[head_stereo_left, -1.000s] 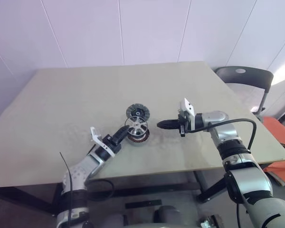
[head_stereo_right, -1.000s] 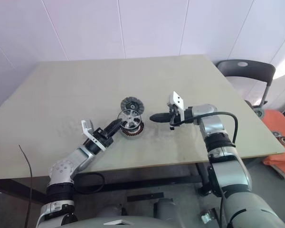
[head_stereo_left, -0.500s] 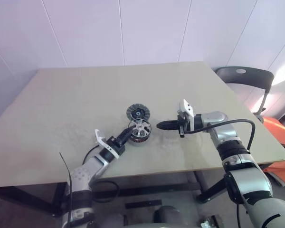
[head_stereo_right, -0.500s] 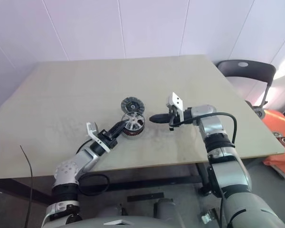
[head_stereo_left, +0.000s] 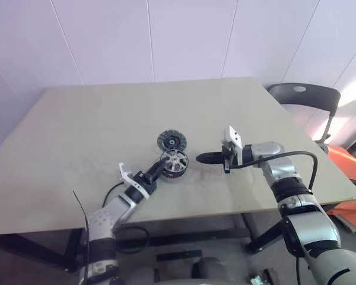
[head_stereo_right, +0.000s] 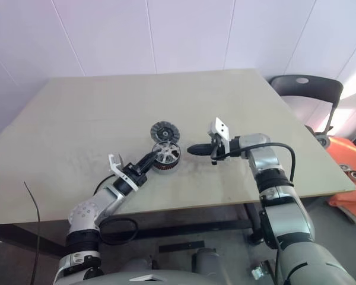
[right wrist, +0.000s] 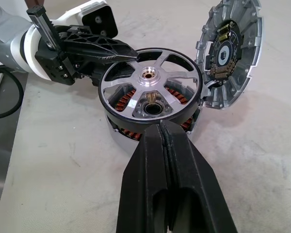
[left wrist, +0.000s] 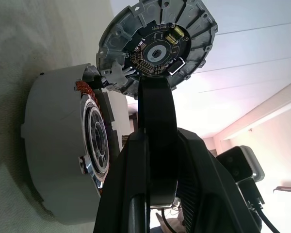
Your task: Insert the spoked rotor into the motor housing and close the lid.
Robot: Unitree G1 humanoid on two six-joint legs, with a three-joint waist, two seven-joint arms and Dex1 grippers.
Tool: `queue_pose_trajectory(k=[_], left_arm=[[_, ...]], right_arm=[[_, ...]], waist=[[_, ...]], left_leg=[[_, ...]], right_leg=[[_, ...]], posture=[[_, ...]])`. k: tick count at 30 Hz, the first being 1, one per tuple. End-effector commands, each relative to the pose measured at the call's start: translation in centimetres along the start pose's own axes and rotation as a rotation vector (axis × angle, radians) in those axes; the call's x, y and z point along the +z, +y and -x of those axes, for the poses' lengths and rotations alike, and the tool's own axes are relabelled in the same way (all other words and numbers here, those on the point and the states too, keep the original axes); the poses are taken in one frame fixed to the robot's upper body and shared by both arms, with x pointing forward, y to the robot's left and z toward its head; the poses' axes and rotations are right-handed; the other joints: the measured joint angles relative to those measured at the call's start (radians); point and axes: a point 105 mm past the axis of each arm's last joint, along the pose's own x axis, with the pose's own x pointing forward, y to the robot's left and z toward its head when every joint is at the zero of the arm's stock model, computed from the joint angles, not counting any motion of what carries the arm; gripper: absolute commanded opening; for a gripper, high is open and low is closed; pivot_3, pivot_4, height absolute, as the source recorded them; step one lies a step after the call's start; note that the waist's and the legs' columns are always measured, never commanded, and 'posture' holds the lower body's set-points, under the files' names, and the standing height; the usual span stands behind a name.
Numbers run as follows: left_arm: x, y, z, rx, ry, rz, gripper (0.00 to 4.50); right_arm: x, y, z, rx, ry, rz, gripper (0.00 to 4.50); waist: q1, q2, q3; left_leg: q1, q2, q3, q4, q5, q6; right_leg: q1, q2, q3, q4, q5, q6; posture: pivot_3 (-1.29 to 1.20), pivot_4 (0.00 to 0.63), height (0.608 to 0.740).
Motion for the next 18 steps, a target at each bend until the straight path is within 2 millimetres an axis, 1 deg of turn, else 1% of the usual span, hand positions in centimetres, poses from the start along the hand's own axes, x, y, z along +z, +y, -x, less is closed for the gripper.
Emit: queue_pose_trajectory(k=[1,11,13,14,16,18], left_arm=[[0.2,0.79,0.51,0.034,-0.018,0.0,0.47],[0.69,0.5,0.58,0.031,-0.028,-0.027,0.47],[0.75,0.53,0.58,0.033,-0.03,-0.027,1.21],[0.72,0.55,0.59,0.035,-0.028,-0.024,1.44],[0.69,0.6,0.61,0.039,-0.026,-0.02,2.06],[0.69,0.66,0.63,0.042,-0.025,-0.015,2.06]], right_arm=[[1.34,-0.13,-0.04,-0.003,-0.011,0.07,0.0],[1.5,-0.46,-0.52,-0.01,-0.009,0.085,0.0],[1.51,-0.52,-0.55,-0.012,-0.008,0.087,0.0],[1.52,-0.54,-0.56,-0.012,-0.008,0.087,0.0],[1.51,-0.55,-0.58,-0.012,-0.008,0.088,0.0],[1.49,-0.56,-0.62,-0.013,-0.008,0.088,0.0]], waist=[[0.0,0.0,0.0],[-0.001,0.0,0.0],[-0.001,0.0,0.0],[-0.001,0.0,0.0],[-0.001,0.0,0.0],[-0.001,0.0,0.0]], left_leg=[[0.0,0.0,0.0,0.0,0.0,0.0],[0.0,0.0,0.0,0.0,0.0,0.0],[0.0,0.0,0.0,0.0,0.0,0.0],[0.0,0.0,0.0,0.0,0.0,0.0],[0.0,0.0,0.0,0.0,0.0,0.0],[0.0,0.0,0.0,0.0,0.0,0.0]], right_leg=[[0.0,0.0,0.0,0.0,0.0,0.0],[0.0,0.0,0.0,0.0,0.0,0.0],[0.0,0.0,0.0,0.0,0.0,0.0],[0.0,0.0,0.0,0.0,0.0,0.0],[0.0,0.0,0.0,0.0,0.0,0.0],[0.0,0.0,0.0,0.0,0.0,0.0]], posture=[[0.0,0.0,0.74],[0.0,0.0,0.74],[0.0,0.0,0.74],[0.0,0.0,0.74],[0.0,0.0,0.74],[0.0,0.0,0.74]])
